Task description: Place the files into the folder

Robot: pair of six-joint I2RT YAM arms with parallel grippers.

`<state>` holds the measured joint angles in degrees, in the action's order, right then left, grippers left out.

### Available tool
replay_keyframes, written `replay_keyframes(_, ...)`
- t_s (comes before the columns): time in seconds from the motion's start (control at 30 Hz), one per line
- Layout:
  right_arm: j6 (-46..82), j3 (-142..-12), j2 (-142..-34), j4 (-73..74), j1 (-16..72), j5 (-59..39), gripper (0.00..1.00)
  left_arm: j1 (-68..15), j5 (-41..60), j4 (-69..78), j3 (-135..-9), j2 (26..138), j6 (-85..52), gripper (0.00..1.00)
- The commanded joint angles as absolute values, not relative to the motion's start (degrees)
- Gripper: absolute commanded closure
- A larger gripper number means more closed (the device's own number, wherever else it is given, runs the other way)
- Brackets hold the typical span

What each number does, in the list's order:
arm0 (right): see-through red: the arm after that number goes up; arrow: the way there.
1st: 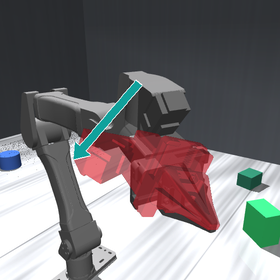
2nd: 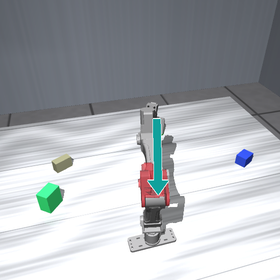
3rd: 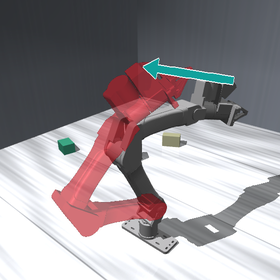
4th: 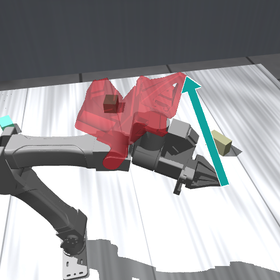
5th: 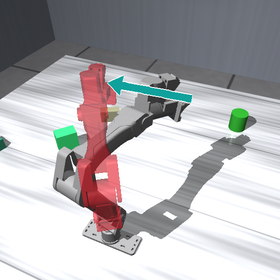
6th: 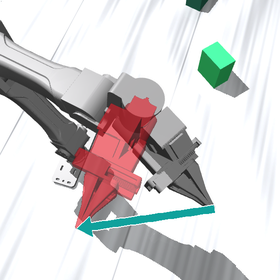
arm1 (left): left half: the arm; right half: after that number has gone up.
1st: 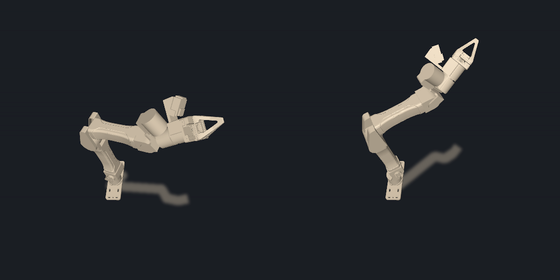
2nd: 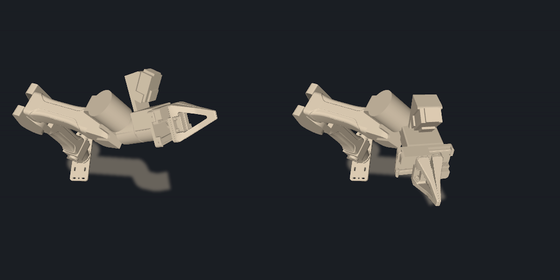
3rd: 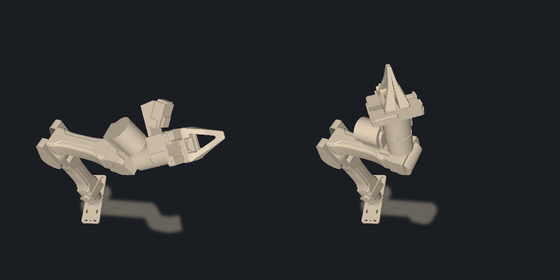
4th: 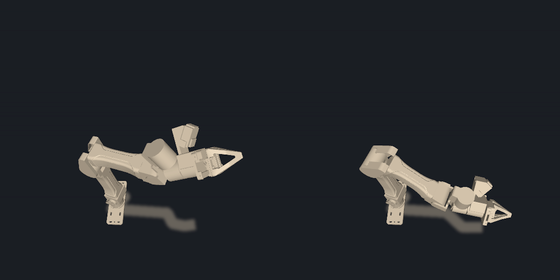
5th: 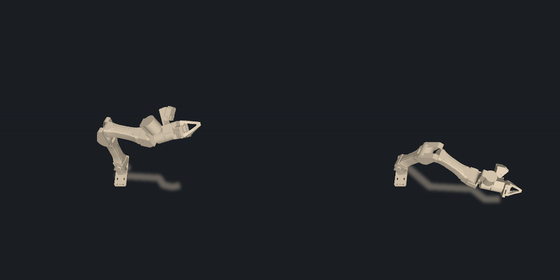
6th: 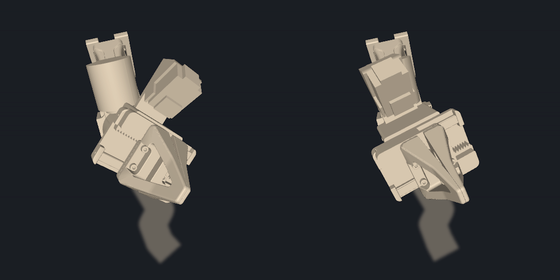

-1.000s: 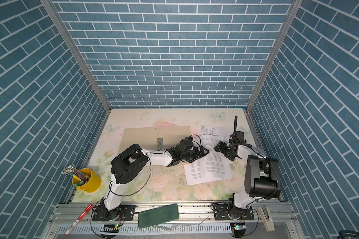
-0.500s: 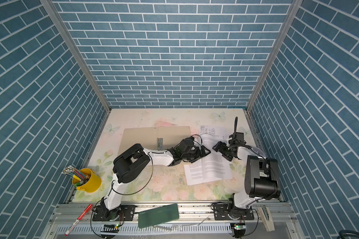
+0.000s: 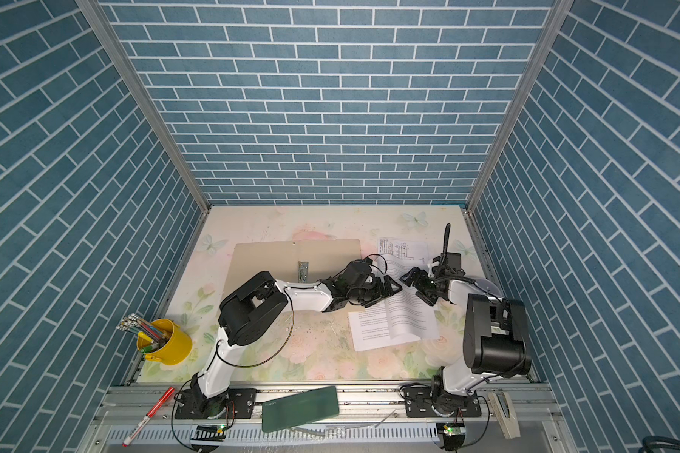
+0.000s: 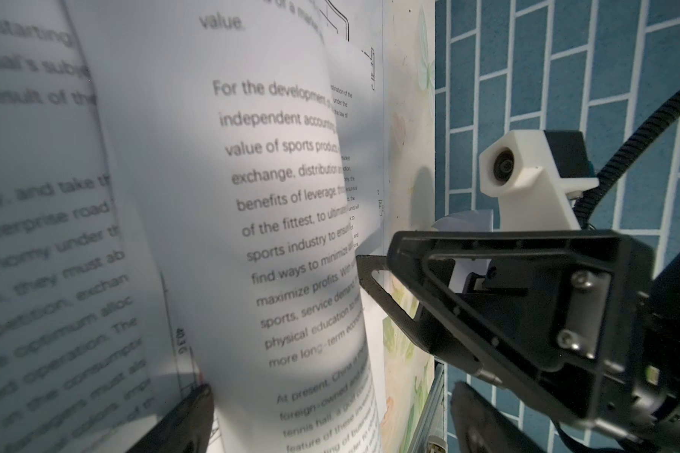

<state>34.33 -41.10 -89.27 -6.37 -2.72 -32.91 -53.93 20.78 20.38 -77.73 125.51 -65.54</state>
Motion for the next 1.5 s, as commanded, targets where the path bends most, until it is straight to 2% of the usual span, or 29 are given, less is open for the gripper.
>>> replay_keyframes(0.0,37.17,-39.14,-90.51,-5.46,-1.85,-34.45,0.15,-54.24,21.23,15.07,-80.06,127.36,-63.46,0.06)
replay_keyframes(0.57,39.55,-38.19,-91.22,-2.64,-0.69,-34.51,0.16,-54.89,19.04,-0.93,-87.31,130.50,-56.90,0.15)
replay_keyframes(1.47,43.89,-37.36,-91.85,2.47,0.35,-36.87,0.17,-55.13,15.37,-14.04,-93.87,133.24,-50.95,0.24)
